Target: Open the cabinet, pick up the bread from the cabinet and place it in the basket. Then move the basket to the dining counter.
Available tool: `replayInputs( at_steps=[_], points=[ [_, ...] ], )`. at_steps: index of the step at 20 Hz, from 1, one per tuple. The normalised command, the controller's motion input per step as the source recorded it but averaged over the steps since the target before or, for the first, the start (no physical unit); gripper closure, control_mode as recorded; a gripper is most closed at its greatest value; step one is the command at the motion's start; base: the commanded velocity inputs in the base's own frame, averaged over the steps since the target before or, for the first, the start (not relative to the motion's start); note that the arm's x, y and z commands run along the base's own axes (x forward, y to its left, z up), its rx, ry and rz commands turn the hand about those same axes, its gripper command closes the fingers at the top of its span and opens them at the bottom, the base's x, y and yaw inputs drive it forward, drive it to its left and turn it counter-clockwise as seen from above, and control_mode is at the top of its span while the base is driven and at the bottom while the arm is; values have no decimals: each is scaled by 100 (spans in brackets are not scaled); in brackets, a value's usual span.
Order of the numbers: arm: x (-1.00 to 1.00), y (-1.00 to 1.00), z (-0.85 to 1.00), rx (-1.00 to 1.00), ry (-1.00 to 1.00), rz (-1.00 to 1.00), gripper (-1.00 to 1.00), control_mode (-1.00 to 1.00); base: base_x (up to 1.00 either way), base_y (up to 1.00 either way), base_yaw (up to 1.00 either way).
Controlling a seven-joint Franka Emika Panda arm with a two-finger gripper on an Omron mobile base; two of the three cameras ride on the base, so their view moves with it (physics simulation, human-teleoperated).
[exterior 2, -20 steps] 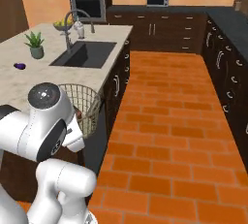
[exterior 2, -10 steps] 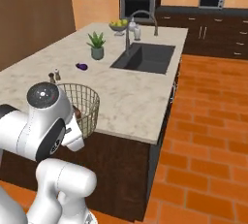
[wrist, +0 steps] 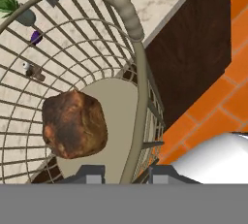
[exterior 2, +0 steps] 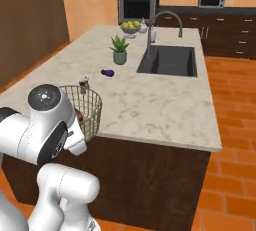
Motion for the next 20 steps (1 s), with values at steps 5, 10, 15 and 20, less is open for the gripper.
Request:
replayInputs(
  at_steps=[5, 10, 15, 20],
  points=[
    [0, 0, 0, 0, 0, 0, 100, 100, 58, 78, -29],
    [0, 0, 0, 0, 0, 0, 100, 100, 55, 18, -3],
    [0, 0, 0, 0, 0, 0, 100, 100, 28, 13, 0],
    [0, 0, 0, 0, 0, 0, 100, 100, 40, 16, 0]
  ],
)
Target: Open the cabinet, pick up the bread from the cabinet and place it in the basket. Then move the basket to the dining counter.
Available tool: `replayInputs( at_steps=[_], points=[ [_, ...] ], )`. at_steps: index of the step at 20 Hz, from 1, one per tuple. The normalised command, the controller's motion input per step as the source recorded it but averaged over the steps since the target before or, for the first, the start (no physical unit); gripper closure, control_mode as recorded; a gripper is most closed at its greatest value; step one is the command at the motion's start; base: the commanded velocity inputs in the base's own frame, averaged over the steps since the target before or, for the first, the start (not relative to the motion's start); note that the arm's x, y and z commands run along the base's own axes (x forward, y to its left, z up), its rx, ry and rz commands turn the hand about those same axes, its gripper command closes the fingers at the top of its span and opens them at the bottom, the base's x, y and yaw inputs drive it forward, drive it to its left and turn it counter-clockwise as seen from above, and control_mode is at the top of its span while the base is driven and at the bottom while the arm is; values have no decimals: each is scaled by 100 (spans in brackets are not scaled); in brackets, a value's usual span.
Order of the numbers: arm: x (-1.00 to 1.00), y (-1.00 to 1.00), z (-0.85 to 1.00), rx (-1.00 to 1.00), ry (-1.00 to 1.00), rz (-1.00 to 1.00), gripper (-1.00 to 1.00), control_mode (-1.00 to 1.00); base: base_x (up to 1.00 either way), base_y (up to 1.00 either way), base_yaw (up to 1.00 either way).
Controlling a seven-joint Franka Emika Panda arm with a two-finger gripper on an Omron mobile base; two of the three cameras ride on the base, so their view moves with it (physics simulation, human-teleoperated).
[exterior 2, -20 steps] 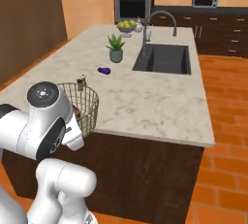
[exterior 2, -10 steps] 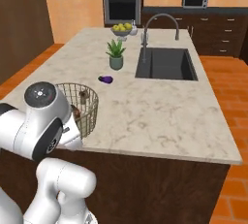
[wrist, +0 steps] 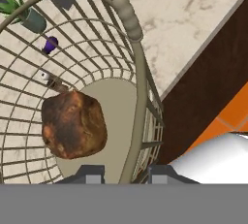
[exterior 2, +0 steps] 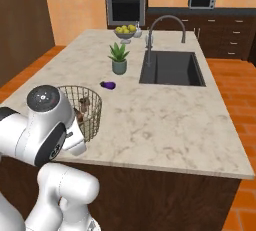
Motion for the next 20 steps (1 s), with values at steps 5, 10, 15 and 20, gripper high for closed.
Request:
replayInputs(
  at_steps=[5, 10, 15, 20],
  points=[
    [15, 2, -8, 0, -1, 0, 100, -100, 10, 6, 0],
    [57, -19, -48, 1, -3, 3, 100, -100, 0, 0, 0],
    [52, -66, -64, 0, -1, 1, 100, -100, 0, 0, 0],
    [65, -48, -66, 0, -5, 3, 100, -100, 0, 0, 0]
  ],
)
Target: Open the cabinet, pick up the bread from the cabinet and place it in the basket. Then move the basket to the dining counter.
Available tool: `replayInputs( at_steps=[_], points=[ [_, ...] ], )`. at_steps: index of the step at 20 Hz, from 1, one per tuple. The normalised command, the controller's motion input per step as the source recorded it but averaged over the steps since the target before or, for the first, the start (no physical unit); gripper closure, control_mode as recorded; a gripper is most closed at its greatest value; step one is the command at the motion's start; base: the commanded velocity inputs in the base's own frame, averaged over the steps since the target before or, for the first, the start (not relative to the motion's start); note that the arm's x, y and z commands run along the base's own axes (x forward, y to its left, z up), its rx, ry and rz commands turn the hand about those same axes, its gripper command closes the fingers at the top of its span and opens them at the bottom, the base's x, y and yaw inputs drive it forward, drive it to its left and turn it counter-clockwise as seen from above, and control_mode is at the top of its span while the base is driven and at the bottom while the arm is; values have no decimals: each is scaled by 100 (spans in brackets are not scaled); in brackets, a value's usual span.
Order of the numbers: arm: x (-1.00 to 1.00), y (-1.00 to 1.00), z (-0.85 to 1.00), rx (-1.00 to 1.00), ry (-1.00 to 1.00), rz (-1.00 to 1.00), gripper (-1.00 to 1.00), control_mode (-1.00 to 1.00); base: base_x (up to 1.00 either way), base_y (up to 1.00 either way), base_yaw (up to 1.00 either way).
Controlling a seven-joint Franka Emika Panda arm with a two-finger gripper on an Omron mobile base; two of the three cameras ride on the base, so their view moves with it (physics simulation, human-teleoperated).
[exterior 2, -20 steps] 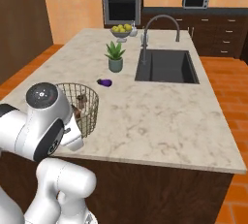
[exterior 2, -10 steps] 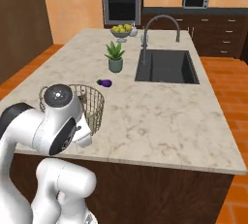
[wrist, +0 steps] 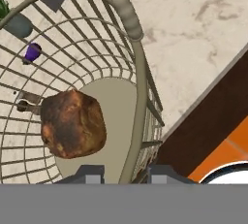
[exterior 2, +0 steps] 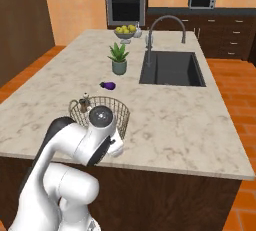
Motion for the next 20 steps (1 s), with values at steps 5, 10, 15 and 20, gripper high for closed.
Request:
replayInputs(
  at_steps=[5, 10, 15, 20],
  points=[
    [85, -38, -28, 0, -3, 3, 100, -100, 0, 0, 0],
    [79, -37, -13, 1, 0, 3, 100, -100, 0, 0, 0],
    [62, -9, -26, 0, 0, 1, 100, -100, 0, 0, 0],
    [42, 0, -34, 0, 1, 0, 100, -100, 0, 0, 0]
  ],
)
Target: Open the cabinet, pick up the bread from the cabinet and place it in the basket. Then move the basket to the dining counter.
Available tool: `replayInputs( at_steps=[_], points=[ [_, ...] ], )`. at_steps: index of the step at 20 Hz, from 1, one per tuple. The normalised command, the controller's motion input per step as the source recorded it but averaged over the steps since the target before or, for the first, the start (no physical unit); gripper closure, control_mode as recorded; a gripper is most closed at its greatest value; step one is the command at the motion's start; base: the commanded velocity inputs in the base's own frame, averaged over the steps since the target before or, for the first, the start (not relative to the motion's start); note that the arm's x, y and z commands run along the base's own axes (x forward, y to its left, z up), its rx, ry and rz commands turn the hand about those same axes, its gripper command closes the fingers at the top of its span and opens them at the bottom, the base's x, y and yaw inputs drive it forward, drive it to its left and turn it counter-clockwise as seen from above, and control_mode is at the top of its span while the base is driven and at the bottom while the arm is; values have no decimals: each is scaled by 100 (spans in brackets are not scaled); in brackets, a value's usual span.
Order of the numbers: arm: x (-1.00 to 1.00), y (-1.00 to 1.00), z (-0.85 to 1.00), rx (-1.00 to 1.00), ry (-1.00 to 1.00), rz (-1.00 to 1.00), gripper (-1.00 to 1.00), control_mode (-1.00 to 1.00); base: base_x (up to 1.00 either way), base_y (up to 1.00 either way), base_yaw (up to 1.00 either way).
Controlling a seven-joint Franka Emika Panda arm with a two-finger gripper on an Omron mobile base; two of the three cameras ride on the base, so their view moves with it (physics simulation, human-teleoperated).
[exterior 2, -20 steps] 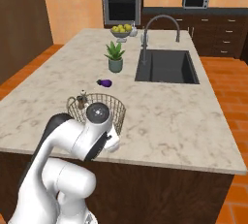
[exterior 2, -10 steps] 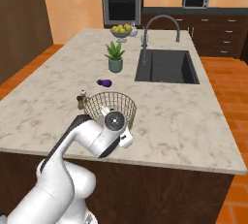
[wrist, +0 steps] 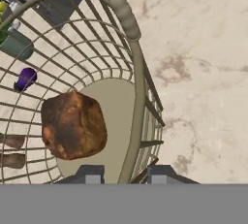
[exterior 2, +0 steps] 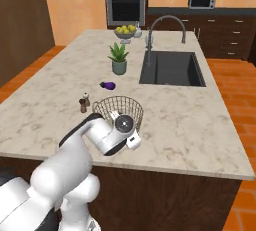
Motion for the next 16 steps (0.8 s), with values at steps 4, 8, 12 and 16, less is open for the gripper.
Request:
replayInputs(
  at_steps=[4, 8, 12, 16],
  points=[
    [32, 0, -38, 0, 1, 0, 100, -100, 0, 0, 0],
    [23, -2, -35, 0, 1, 0, 100, -100, 0, 0, 0],
    [16, -1, -31, 0, 0, 0, 100, -100, 0, 0, 0],
    [10, 0, -16, 0, -1, 0, -100, -100, 0, 0, 0]
  ],
)
